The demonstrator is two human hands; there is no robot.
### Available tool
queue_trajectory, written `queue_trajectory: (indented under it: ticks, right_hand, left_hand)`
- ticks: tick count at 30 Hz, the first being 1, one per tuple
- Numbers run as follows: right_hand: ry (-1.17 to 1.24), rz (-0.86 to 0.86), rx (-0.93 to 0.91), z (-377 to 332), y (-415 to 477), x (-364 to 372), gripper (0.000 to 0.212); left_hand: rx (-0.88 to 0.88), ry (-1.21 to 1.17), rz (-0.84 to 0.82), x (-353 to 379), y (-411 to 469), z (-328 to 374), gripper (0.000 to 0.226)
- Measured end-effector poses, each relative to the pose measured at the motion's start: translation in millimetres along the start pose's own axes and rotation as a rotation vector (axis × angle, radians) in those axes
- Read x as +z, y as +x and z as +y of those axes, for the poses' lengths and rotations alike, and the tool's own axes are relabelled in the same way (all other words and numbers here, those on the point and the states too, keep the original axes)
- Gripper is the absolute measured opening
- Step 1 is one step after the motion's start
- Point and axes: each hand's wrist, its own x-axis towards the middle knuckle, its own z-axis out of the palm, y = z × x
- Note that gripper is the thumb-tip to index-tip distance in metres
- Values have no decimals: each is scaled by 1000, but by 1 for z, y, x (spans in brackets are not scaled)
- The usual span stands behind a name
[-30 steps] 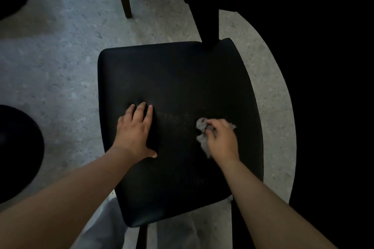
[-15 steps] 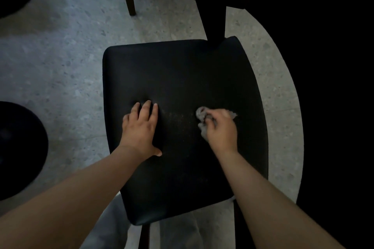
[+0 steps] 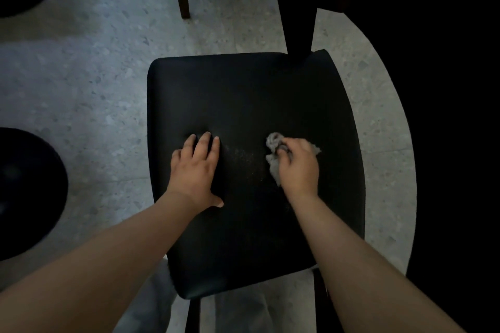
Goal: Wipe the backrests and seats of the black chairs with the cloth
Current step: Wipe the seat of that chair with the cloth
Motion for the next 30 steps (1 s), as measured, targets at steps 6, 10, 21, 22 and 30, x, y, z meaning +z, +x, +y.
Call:
queue_trajectory:
  ticks: [6, 10, 21, 22, 30]
  right_hand:
    - [63, -198, -54, 5, -33, -2, 24]
    - [91, 54, -123, -11, 1, -22, 23]
    - [46, -229, -119, -13, -52, 30, 25]
    - [57, -265, -111, -12, -57, 27, 26]
    - [106, 45, -80, -37, 8, -2, 27]
  left_hand:
    - [83, -92, -25, 1, -8, -10, 139]
    - [77, -123, 19, 5, -23, -25, 130]
    - [-72, -293, 39, 31, -46, -55, 131]
    - [-81, -300, 39, 33, -46, -54, 131]
    - [-104, -331, 71, 39, -45, -53, 129]
